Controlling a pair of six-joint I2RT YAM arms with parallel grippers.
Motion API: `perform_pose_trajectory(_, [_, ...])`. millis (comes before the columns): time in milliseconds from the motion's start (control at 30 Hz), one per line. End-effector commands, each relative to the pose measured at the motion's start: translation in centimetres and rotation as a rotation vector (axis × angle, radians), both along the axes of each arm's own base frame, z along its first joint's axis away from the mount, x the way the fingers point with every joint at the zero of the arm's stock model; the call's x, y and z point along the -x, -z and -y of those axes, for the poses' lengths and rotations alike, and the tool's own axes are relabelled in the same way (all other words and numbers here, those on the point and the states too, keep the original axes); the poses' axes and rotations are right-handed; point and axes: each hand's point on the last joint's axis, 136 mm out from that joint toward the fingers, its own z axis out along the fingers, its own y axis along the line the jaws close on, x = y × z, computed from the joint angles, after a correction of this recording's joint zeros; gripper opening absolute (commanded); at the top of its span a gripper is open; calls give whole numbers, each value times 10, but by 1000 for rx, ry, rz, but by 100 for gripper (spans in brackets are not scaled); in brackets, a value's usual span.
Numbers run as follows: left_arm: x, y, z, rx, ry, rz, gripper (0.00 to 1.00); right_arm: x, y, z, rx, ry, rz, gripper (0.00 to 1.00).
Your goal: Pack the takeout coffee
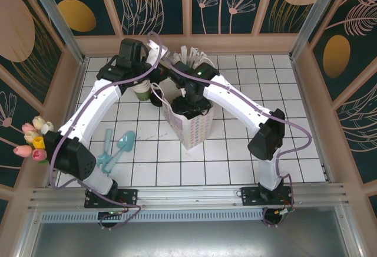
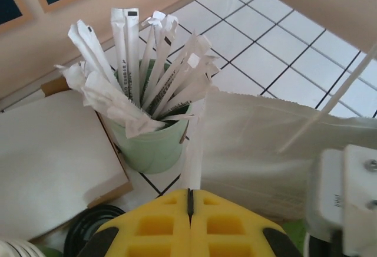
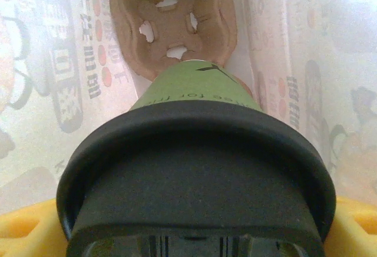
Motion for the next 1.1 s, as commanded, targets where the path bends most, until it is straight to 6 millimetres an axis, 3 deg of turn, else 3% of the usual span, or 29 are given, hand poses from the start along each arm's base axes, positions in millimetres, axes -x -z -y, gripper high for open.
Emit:
perform_pose_trajectory(0, [6, -16, -7, 87, -78, 3, 0, 4, 9, 0, 37, -39, -23, 47])
perform_pose_trajectory(400, [41, -12, -20, 188, -162, -94, 0, -6, 27, -11, 75, -218, -22, 48])
perform_pose_trajectory(567, [40, -3, -24, 172, -188, -112, 0, -13, 39, -9, 132, -277, -6, 49])
perform_pose_trajectory(733, [27, 1, -40, 99, -282, -87, 0, -15, 30, -14, 113, -318, 21, 49])
perform_pose_trajectory(767, [24, 0, -42, 85, -293, -76, 3, -14, 27, -13, 107, -325, 25, 49])
perform_pose_trajectory(900, [21, -2, -39, 44, -251, -55, 32, -10, 16, -5, 109, -328, 46, 49])
perform_pose_trajectory(1067, [21, -1, -22, 4, -107, -39, 55, -4, 0, -1, 74, -320, 74, 48])
